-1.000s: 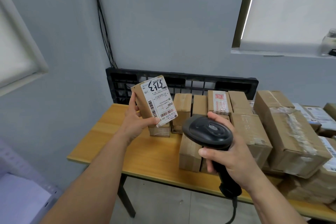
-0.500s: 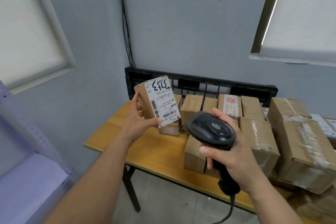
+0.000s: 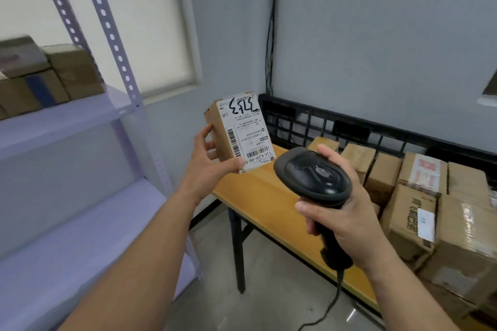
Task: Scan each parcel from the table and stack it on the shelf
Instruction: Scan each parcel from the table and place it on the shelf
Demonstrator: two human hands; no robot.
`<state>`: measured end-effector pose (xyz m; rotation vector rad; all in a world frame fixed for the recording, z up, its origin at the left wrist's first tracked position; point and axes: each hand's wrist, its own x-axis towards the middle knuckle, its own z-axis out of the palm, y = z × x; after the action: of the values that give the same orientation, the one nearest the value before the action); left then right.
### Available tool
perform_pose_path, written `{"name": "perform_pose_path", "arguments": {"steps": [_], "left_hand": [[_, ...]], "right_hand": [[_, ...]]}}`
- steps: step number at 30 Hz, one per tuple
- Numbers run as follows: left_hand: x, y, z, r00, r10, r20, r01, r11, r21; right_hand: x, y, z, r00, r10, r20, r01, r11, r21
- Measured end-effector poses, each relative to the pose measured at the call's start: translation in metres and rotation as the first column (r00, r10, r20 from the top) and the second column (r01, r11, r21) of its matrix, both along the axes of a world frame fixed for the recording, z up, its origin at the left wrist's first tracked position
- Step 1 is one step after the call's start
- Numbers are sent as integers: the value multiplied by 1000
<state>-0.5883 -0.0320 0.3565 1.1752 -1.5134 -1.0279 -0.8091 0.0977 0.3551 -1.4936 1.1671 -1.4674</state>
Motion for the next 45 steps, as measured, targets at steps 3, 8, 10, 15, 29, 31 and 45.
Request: {"name": "perform_pose_path", "arguments": {"steps": [3,8,10,15,29,31,45], "left_hand": [[35,2,10,997,52,-52,-53,998,-22],[113,2,27,985,138,-101,-144,988,-56],[140,3,34,983,153,-103,-160,984,-72],[231,8,52,959,264,-102,-276,954,-122],[460,18,86,840,542,-27,-542,836,-88],[482,18,83,804,595,24,-594,804,-38],[537,-13,69,574,732,367,-684,675,-277]], "right_hand": [[30,-9,10,999,44,-10,-44,999,-26],[102,-30,25,992,127,14,-126,990,-71],[127,-37,29,986,161,34,-159,985,-68],[212,-58,38,970,241,40,-237,968,-87],[411,-95,42,906,417,73,-410,908,-91],[429,-99,40,899,433,62,-429,901,-67],[486,-128,36,876,480,49,-480,877,-11]]}}
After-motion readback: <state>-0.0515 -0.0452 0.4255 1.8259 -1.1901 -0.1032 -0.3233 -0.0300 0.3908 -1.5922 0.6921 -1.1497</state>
